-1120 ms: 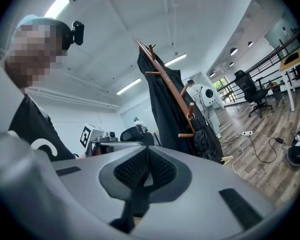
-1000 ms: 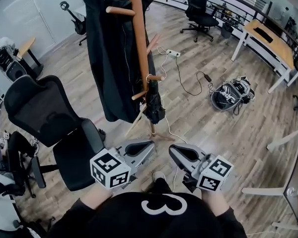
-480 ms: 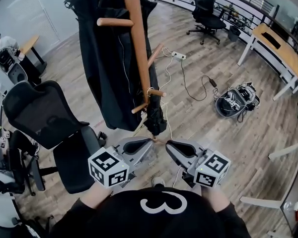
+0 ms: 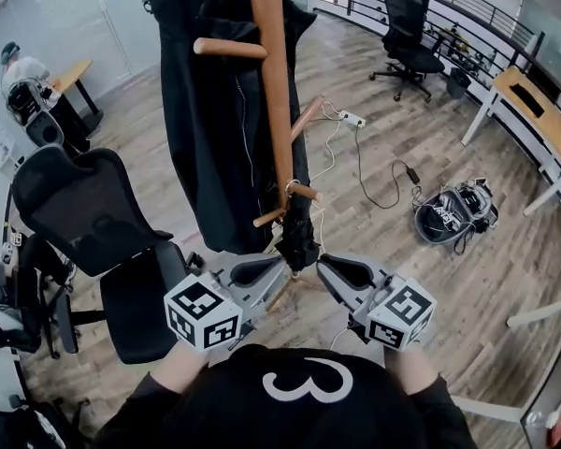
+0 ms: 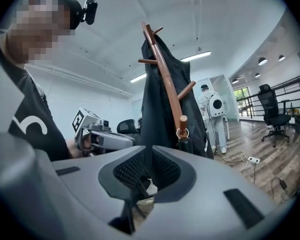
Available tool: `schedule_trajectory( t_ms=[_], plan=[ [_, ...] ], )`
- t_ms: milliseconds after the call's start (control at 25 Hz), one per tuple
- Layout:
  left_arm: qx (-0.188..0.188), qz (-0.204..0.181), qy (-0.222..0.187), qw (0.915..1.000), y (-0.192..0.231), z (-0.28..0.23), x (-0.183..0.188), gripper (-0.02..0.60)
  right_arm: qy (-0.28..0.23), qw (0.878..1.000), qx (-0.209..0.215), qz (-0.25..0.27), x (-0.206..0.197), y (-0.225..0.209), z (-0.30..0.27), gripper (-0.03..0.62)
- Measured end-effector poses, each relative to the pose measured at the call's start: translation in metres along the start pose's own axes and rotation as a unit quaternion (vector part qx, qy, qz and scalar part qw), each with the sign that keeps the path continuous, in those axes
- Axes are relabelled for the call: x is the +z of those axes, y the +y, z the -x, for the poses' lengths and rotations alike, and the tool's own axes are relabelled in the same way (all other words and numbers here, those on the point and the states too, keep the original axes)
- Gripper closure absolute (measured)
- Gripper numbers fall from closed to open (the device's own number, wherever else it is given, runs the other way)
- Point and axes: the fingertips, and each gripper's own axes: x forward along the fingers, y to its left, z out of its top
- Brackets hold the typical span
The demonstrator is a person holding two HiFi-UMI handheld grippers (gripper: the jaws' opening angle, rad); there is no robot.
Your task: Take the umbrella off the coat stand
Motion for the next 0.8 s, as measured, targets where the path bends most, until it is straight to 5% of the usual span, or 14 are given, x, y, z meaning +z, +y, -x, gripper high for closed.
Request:
schedule_trajectory(
  t_ms=[800],
  plan=[
    [-0.018, 0.009, 0.011, 0.9997, 0.048, 0.0, 0.002, 0.566, 0.022, 0.998, -0.058, -0.008, -0.009, -0.055, -0.063, 0.404]
  ],
)
